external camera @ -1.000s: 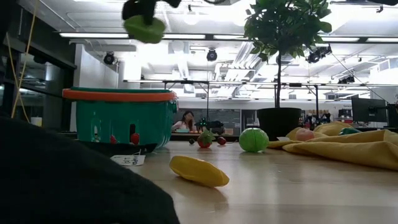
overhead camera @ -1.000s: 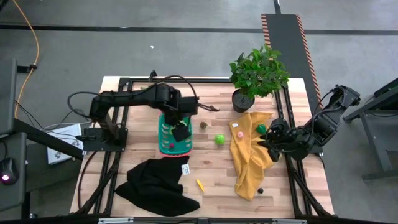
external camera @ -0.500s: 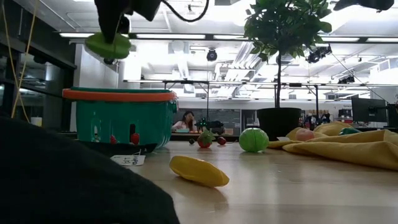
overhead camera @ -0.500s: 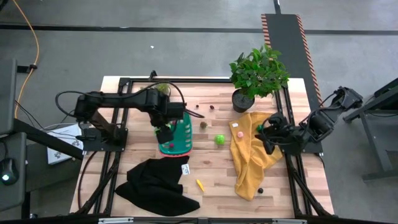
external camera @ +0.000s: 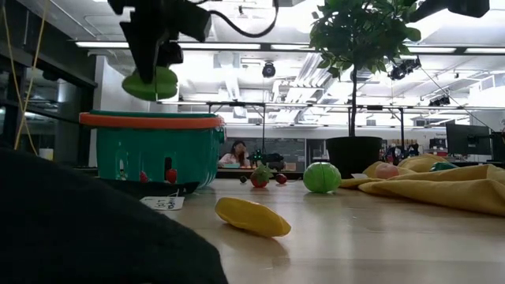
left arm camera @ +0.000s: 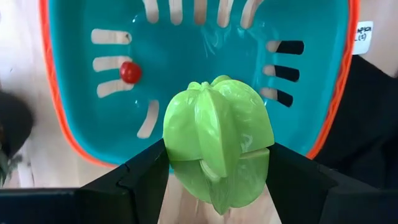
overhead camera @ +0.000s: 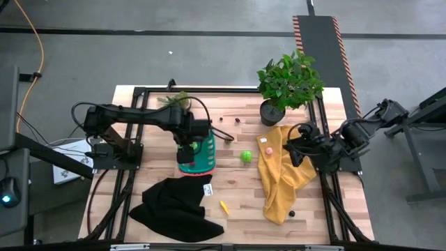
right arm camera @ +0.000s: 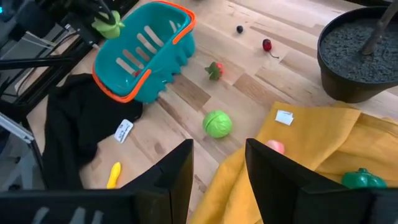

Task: Pick and placing Produce into tupperware
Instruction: Put the green starfruit in the green basket

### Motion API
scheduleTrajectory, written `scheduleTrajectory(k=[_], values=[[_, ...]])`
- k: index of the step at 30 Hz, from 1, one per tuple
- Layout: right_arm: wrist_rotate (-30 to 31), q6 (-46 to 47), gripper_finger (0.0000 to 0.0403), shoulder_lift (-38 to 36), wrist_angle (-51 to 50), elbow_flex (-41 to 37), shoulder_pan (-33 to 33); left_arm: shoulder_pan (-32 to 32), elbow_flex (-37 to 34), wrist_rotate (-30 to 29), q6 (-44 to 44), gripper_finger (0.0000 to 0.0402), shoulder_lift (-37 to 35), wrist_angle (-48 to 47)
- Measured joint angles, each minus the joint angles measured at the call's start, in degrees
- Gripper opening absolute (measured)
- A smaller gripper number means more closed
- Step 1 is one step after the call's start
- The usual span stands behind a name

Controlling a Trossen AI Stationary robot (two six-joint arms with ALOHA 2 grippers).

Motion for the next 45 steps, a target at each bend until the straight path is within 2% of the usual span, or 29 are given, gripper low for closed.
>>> scheduleTrajectory(k=[19,30,45], values=[[-1.8,0.0,0.0138,7.4,2.2,0.0,-2.8,0.0,-12.9,0.4,3.2,0.0229,0.0,18.5],[-2.0,0.9,0.0138,8.1,2.8,0.0,-2.7,0.9,-19.1,0.2,2.6,0.0229,0.1,25.0],[-1.8,0.9,0.0138,8.1,3.3,0.0,-2.7,1.6,-19.9,-0.4,3.5,0.0229,0.1,30.1]])
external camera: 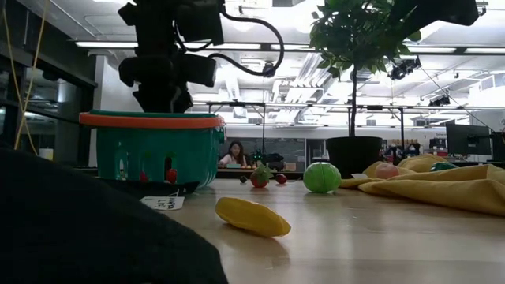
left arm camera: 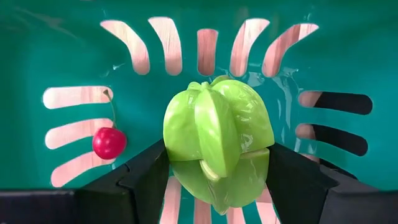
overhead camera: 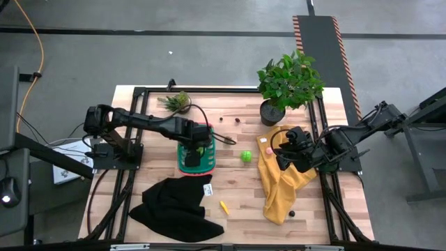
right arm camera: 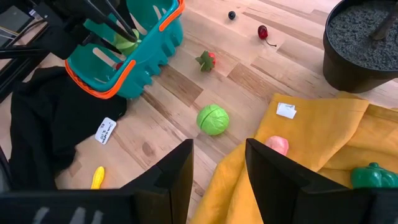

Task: Pick and placing Produce into tupperware
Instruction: Put the green starfruit in the green basket, then put the black cherry in the green basket

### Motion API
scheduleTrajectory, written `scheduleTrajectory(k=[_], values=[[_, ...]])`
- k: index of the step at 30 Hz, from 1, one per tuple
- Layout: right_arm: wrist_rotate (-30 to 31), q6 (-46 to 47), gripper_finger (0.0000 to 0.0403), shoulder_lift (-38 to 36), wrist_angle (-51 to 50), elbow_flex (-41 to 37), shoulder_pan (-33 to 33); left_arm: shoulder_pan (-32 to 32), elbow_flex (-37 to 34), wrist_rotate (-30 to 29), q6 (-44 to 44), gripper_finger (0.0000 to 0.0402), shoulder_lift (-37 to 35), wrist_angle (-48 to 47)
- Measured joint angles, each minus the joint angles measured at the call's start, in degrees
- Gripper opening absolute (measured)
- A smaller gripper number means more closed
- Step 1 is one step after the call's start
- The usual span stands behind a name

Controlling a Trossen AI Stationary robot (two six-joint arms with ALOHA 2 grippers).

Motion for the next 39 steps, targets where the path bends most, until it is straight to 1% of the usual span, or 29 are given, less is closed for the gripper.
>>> scheduleTrajectory(k=[20,23,31,34,39], values=[[0.0,0.2,0.0138,0.0,0.0,0.0,0.0,0.0,0.0,-0.4,1.2,0.023,0.0,0.3],[0.0,0.2,0.0138,0.0,0.0,0.0,0.0,0.0,0.0,0.9,1.1,0.023,0.0,0.3],[0.0,0.2,0.0138,0.0,0.0,0.0,0.0,0.0,0.0,1.8,1.0,0.0231,0.0,0.3],[0.1,0.2,0.0138,0.0,0.0,0.0,0.0,0.0,0.0,2.1,1.0,0.0245,0.0,0.3],[0.1,0.2,0.0138,0.0,0.0,0.0,0.0,0.0,0.0,1.7,1.1,0.0287,0.0,0.2]])
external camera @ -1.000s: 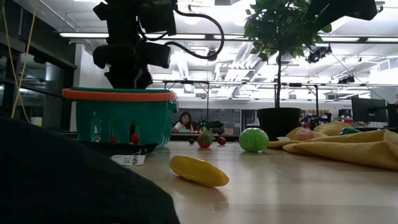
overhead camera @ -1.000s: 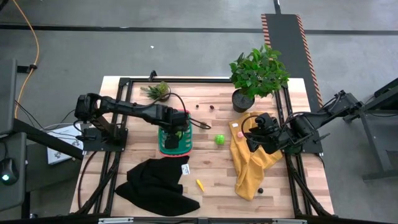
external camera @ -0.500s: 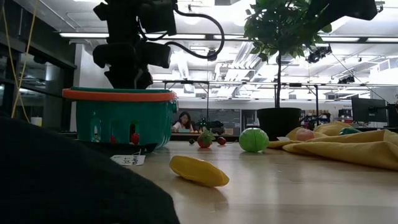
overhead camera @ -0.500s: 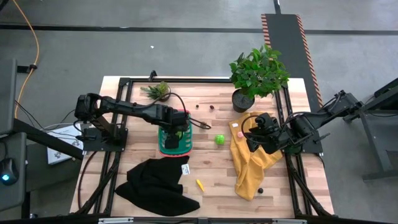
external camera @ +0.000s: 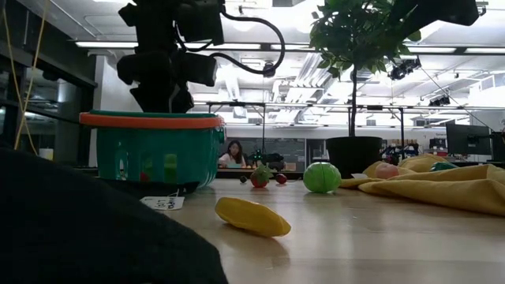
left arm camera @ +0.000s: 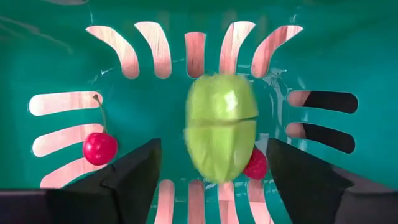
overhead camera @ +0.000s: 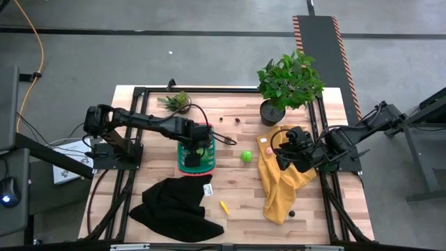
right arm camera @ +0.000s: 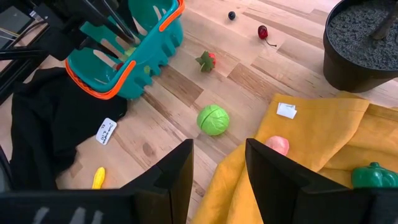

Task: Pick and placing Produce into tupperware
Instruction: Put the black cherry in the green basket

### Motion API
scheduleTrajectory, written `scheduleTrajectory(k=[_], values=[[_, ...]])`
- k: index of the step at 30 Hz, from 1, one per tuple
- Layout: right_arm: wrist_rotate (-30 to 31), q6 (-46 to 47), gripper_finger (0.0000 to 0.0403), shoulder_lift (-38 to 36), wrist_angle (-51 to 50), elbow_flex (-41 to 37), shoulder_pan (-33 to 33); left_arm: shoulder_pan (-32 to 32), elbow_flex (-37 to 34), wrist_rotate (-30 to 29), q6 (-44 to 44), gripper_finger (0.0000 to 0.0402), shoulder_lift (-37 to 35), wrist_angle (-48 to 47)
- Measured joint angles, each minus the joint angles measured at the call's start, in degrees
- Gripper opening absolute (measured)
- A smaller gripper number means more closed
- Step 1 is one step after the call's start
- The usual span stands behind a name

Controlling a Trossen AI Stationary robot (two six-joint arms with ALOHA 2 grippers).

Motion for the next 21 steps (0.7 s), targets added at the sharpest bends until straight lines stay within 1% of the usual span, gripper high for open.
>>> scheduleTrajectory(k=[4,8,13,21], values=[[0.0,0.0,0.0138,0.0,0.0,0.0,0.0,0.0,0.0,-0.5,0.0,0.0303,0.0,0.0],[0.0,0.0,0.0138,0.0,0.0,0.0,0.0,0.0,0.0,-0.7,0.4,0.0301,0.0,0.0],[0.0,-0.1,0.0138,0.0,0.0,0.0,0.0,0.0,0.7,-1.0,1.7,0.0276,0.0,-1.7],[0.0,-0.2,0.0138,0.0,0.0,0.0,0.0,0.0,6.7,-1.3,3.5,0.0222,0.0,-7.1]])
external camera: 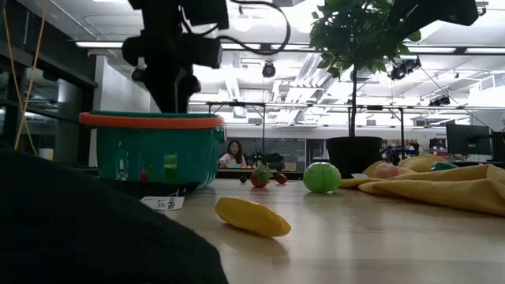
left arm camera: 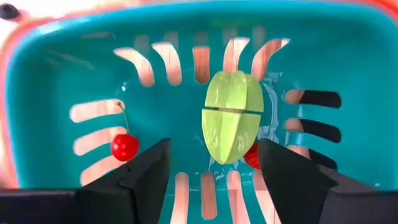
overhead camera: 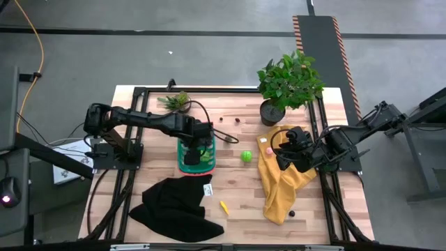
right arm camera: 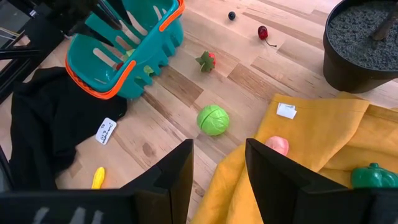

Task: Pick and placing Produce into tupperware
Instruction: Put the black cherry in the green basket

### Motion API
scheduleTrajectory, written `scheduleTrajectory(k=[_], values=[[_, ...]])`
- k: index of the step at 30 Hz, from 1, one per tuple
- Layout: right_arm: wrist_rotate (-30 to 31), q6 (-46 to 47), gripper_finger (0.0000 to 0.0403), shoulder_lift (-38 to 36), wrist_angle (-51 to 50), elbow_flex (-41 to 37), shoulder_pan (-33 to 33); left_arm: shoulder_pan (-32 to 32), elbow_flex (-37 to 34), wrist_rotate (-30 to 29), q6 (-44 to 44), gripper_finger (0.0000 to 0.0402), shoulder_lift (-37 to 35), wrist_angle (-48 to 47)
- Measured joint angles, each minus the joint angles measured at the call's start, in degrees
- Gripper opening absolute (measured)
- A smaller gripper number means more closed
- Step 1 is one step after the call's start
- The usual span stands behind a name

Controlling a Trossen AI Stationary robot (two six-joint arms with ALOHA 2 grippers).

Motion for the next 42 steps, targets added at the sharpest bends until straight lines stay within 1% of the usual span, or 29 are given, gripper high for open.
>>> scheduleTrajectory(k=[7,13,32,42], values=[[0.0,0.0,0.0138,0.0,0.0,0.0,0.0,0.0,5.2,0.1,0.7,0.0179,0.0,-5.1],[0.0,0.0,0.0138,0.0,0.0,0.0,0.0,0.0,10.3,0.4,1.2,0.0153,0.0,-10.1],[0.0,-1.1,0.0138,0.0,0.0,0.0,0.0,0.0,28.5,0.0,2.7,0.0106,0.0,-22.6],[0.0,-1.1,0.0138,0.0,0.0,0.0,0.0,0.0,37.4,0.0,1.2,0.0076,-0.1,-30.3]])
